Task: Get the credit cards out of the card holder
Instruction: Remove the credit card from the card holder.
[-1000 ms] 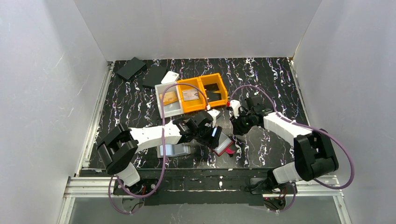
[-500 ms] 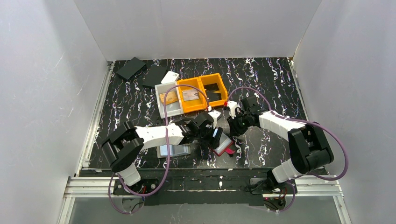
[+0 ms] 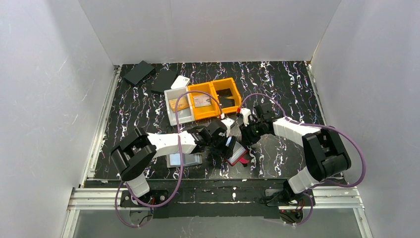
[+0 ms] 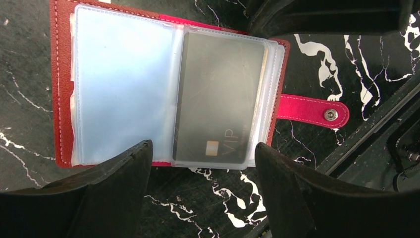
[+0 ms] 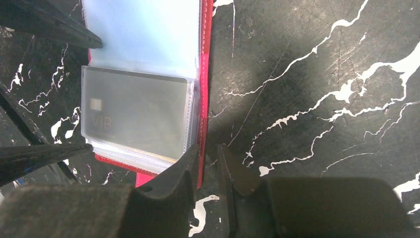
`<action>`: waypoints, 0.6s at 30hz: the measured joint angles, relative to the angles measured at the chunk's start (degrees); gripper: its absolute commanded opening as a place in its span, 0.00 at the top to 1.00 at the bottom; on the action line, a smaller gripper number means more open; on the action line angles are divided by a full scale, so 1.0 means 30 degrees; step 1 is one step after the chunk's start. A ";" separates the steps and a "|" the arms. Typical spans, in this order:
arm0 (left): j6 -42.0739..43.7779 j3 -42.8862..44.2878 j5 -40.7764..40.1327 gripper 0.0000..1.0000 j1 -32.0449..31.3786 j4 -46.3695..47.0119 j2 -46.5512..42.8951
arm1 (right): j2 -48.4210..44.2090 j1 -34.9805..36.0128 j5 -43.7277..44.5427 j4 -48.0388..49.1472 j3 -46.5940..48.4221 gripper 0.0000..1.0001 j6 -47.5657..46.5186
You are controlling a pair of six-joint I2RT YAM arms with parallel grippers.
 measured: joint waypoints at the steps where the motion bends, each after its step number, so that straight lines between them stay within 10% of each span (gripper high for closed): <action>1: 0.0000 0.0000 0.0029 0.26 0.0044 0.0102 0.0095 | 0.0000 0.0000 -0.0066 0.0022 0.0000 0.71 0.0007; 18: -0.0007 0.0007 0.0940 0.25 0.0364 0.1188 0.0619 | -0.0029 0.0000 -0.0474 0.0029 0.0000 0.67 0.0007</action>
